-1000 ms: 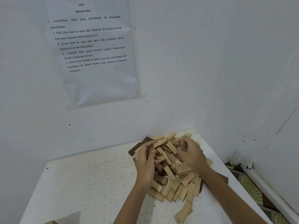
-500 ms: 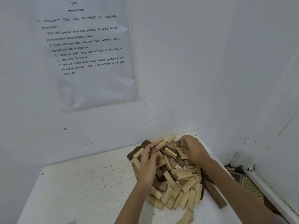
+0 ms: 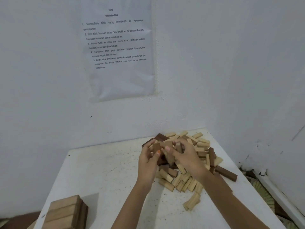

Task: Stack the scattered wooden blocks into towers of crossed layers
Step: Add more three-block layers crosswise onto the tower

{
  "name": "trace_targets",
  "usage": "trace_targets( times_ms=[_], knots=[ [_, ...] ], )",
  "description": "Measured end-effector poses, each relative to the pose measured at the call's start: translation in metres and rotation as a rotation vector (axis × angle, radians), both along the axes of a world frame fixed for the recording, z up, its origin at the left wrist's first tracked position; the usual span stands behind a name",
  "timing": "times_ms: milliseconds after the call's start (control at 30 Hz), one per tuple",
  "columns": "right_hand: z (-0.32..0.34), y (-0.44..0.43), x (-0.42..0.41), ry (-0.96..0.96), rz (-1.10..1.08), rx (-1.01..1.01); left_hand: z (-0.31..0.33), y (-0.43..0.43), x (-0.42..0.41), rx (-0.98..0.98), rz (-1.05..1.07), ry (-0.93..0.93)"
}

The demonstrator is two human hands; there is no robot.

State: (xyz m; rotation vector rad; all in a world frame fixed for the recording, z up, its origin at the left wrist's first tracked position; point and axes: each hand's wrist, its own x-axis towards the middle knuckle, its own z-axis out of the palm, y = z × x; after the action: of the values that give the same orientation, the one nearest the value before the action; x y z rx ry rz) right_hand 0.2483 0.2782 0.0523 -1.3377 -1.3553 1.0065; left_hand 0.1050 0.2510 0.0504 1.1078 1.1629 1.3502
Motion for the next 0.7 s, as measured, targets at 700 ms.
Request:
trace_targets(
  times_ms=[700],
  knots=[
    [-0.070, -0.137, -0.062, -0.093, 0.114, -0.338, -0.056, -0.145, -0.069, -0.275, 0.105, 0.305]
  ],
)
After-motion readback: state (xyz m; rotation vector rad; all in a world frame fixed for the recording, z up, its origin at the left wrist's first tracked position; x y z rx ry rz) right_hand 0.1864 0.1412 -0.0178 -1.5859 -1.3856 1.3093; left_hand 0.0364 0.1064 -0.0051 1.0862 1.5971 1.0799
